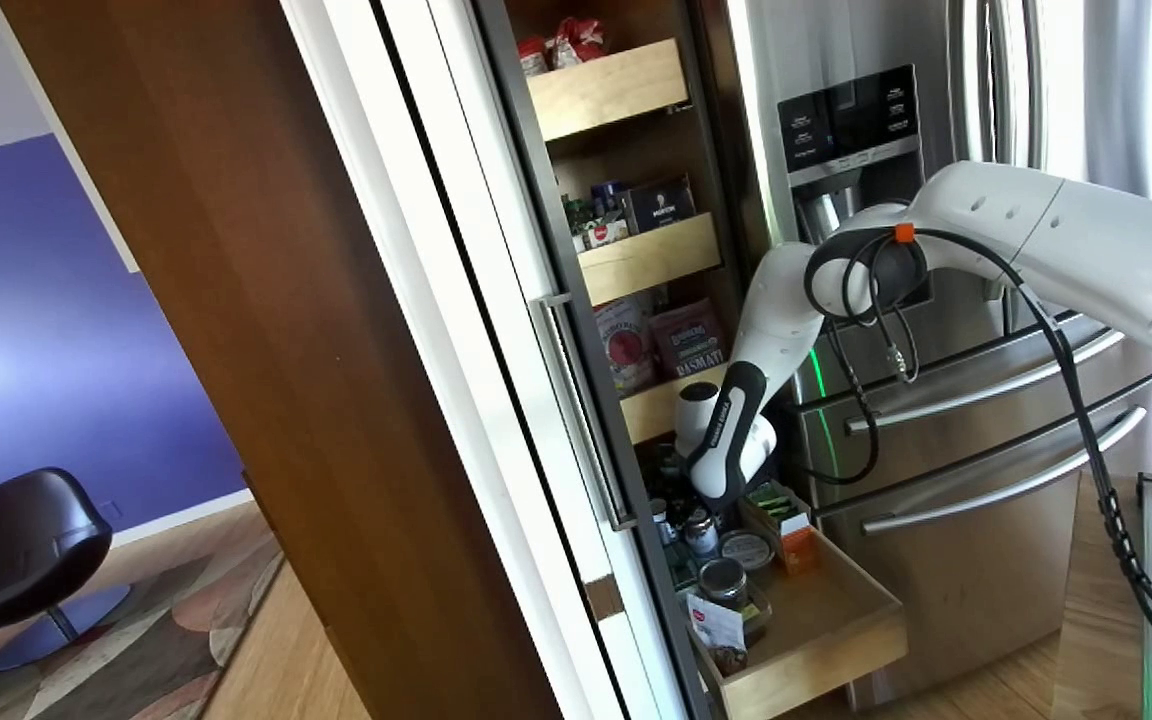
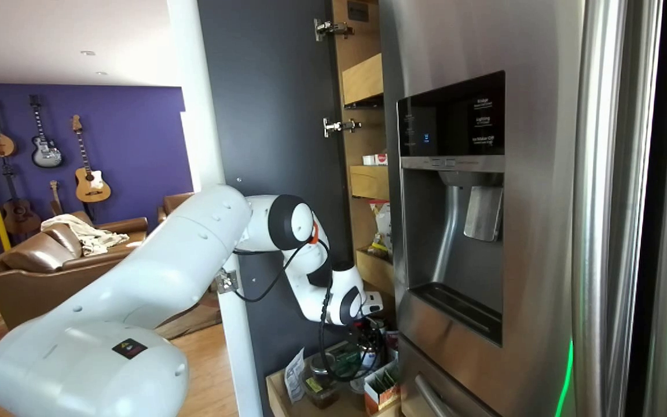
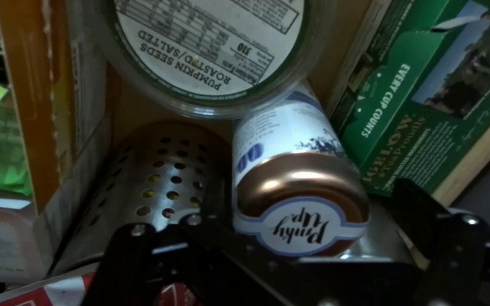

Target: Pick up a can in the bottom fridge drawer and move it backward in the same drawer

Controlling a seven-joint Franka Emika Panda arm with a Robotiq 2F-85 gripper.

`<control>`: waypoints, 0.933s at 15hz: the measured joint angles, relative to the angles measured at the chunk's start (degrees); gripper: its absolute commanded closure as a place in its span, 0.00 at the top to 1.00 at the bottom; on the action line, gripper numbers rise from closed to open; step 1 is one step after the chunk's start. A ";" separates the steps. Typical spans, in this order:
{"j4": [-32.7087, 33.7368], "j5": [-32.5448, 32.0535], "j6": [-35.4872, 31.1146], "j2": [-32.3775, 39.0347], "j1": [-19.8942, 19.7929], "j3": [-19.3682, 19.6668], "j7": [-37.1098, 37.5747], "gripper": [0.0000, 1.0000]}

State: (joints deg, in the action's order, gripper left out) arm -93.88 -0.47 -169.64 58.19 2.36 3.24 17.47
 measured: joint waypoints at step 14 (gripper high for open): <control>5.87 2.62 2.65 3.94 -0.10 0.02 -0.82 0.49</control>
State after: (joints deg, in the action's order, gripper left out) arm -88.01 2.15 -166.99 62.13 2.26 3.26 16.65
